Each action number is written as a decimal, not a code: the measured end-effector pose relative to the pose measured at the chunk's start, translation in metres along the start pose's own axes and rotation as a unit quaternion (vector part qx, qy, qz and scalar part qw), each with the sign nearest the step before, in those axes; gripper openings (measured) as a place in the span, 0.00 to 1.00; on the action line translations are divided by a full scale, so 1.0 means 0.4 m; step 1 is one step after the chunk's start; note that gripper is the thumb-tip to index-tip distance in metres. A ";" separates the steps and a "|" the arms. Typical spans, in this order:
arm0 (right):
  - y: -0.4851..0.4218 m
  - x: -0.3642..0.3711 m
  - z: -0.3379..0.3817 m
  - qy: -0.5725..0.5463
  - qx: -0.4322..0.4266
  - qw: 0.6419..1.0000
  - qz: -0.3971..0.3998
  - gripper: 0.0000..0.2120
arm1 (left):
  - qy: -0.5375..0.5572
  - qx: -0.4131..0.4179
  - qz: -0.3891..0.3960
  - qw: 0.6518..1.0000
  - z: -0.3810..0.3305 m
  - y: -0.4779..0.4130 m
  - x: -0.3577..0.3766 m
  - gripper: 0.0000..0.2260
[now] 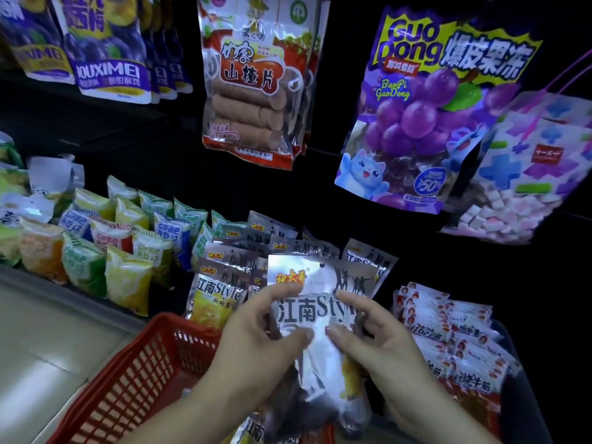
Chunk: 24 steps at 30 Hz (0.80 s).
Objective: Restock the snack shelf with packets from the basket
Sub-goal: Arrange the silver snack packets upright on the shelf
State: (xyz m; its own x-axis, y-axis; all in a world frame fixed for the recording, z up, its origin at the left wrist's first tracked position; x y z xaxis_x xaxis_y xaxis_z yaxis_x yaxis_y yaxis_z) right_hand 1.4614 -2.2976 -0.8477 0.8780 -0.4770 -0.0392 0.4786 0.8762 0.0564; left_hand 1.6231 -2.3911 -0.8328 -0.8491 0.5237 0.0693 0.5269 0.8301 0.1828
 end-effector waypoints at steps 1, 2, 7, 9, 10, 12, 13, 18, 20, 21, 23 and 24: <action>0.002 -0.004 -0.001 0.005 -0.006 1.000 -0.020 0.22 | -0.013 0.013 -0.003 1.000 0.003 0.001 0.001 0.20; 0.004 -0.005 -0.001 0.001 -0.012 0.999 -0.032 0.22 | -0.021 0.021 -0.016 0.999 -0.002 0.002 -0.003 0.18; 0.001 0.005 0.013 0.001 -0.042 0.999 -0.014 0.21 | -0.058 0.025 -0.034 0.997 -0.010 -0.024 -0.039 0.22; -0.002 0.003 0.009 0.011 -0.048 0.999 -0.016 0.21 | -0.071 0.029 -0.028 0.997 -0.012 -0.033 -0.042 0.23; -0.004 -0.003 0.004 0.017 -0.047 0.999 -0.021 0.20 | -0.067 0.029 -0.023 0.997 -0.016 -0.034 -0.040 0.23; -0.005 -0.018 0.001 0.027 -0.042 0.998 -0.036 0.19 | -0.079 0.039 -0.026 0.996 -0.022 -0.043 -0.049 0.24; -0.008 -0.025 0.001 0.036 -0.046 0.997 -0.042 0.20 | -0.088 0.046 -0.029 0.995 -0.027 -0.048 -0.056 0.25; -0.010 -0.034 0.006 0.039 -0.058 0.996 -0.062 0.29 | -0.109 0.073 -0.008 0.991 -0.041 -0.063 -0.057 0.33; -0.011 -0.033 0.003 0.049 -0.048 0.996 -0.058 0.33 | -0.111 0.080 -0.004 0.991 -0.050 -0.056 -0.052 0.33; -0.011 -0.032 0.003 0.052 -0.046 0.996 -0.053 0.34 | -0.118 0.083 0.000 0.990 -0.054 -0.051 -0.050 0.33; -0.007 -0.029 0.012 0.061 -0.053 0.996 -0.045 0.36 | -0.143 0.080 0.012 0.986 -0.055 -0.046 -0.044 0.33; -0.004 -0.027 0.018 0.065 -0.056 0.995 -0.041 0.37 | -0.152 0.080 0.017 0.985 -0.054 -0.045 -0.042 0.33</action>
State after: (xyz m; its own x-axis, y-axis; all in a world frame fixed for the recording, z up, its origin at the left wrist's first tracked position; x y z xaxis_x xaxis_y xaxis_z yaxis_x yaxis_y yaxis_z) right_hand 1.4511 -2.2943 -0.8404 0.8236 -0.5415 -0.1686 0.5390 0.8398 -0.0644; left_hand 1.6271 -2.4190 -0.8159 -0.7928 0.5653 -0.2278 0.5751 0.8176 0.0273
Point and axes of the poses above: each hand's wrist, its own y-axis away from the middle knuckle, its own x-axis out of the palm, z = x × y, the point moved 8 cm from there along -y, towards the middle knuckle, and after that the axes turned 7 degrees about -x, right-handed, at the moved point
